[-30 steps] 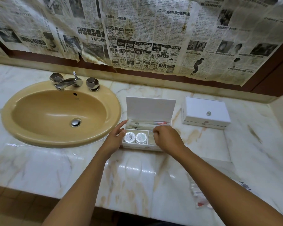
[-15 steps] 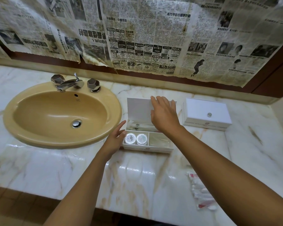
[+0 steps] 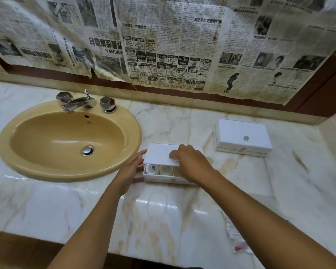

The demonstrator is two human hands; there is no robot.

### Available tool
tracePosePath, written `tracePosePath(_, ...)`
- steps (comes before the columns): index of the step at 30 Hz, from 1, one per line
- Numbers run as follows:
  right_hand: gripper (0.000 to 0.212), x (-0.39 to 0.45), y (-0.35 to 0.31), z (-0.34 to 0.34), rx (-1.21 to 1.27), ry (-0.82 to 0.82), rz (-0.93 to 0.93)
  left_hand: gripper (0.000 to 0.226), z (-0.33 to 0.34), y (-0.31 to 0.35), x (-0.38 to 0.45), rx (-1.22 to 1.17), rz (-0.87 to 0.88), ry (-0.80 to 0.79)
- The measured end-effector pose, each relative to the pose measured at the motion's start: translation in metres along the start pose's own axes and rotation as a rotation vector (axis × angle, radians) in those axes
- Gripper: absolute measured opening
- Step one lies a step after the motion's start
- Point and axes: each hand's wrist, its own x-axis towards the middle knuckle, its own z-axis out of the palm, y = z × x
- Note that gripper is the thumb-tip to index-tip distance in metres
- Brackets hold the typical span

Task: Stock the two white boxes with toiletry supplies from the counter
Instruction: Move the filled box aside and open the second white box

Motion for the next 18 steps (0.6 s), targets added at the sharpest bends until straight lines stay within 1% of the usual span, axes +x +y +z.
tracePosePath(5,0.040,-0.003,0.001,0.023,0.012,0.001,-0.003,0.032,0.001,0.002,0.001,0.019,-0.011,0.004)
tracePosePath(8,0.033,-0.004,0.003,0.030,0.003,-0.024,0.001,0.029,0.003,0.003,0.001,0.022,-0.010,0.041)
tracePosePath(10,0.039,-0.006,0.004,0.031,0.039,0.018,0.025,0.030,0.006,0.004,0.000,0.026,0.008,0.072)
tracePosePath(12,0.052,-0.008,0.007,0.031,0.096,0.142,0.097,0.030,0.011,0.005,0.000,0.037,0.038,0.103)
tracePosePath(14,0.064,-0.010,0.012,0.033,0.158,0.244,0.225,0.032,0.015,0.002,0.000,0.045,0.061,0.136)
tracePosePath(16,0.073,-0.011,0.018,0.039,0.245,0.244,0.392,0.033,0.019,-0.003,0.002,0.053,0.079,0.172)
tracePosePath(18,0.081,-0.011,0.023,0.045,0.384,0.206,0.526,0.029,0.023,-0.007,0.005,0.070,0.099,0.214)
